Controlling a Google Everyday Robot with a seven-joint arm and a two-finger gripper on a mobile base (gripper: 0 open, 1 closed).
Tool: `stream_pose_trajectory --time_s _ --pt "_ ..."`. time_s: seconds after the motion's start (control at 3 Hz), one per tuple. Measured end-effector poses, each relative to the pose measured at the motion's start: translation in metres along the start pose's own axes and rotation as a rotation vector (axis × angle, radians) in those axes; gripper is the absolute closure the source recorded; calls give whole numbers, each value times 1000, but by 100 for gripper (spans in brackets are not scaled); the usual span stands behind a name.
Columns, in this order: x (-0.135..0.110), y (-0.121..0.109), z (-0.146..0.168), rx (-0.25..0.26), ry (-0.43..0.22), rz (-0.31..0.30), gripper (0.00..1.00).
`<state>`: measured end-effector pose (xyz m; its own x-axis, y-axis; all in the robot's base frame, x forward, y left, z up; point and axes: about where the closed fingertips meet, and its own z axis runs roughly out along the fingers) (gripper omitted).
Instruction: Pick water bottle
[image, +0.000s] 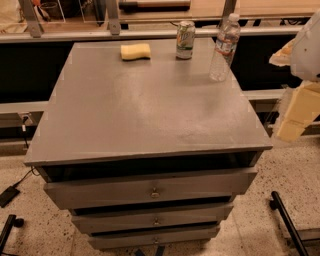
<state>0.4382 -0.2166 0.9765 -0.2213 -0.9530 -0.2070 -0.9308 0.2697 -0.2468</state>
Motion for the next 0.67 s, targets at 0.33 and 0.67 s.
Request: stream_pose_trajectory --time_s 0.33,0.67 --pt "0 0 0 0 0 0 0" --pt "-3 -8 3 15 -39 27 0"
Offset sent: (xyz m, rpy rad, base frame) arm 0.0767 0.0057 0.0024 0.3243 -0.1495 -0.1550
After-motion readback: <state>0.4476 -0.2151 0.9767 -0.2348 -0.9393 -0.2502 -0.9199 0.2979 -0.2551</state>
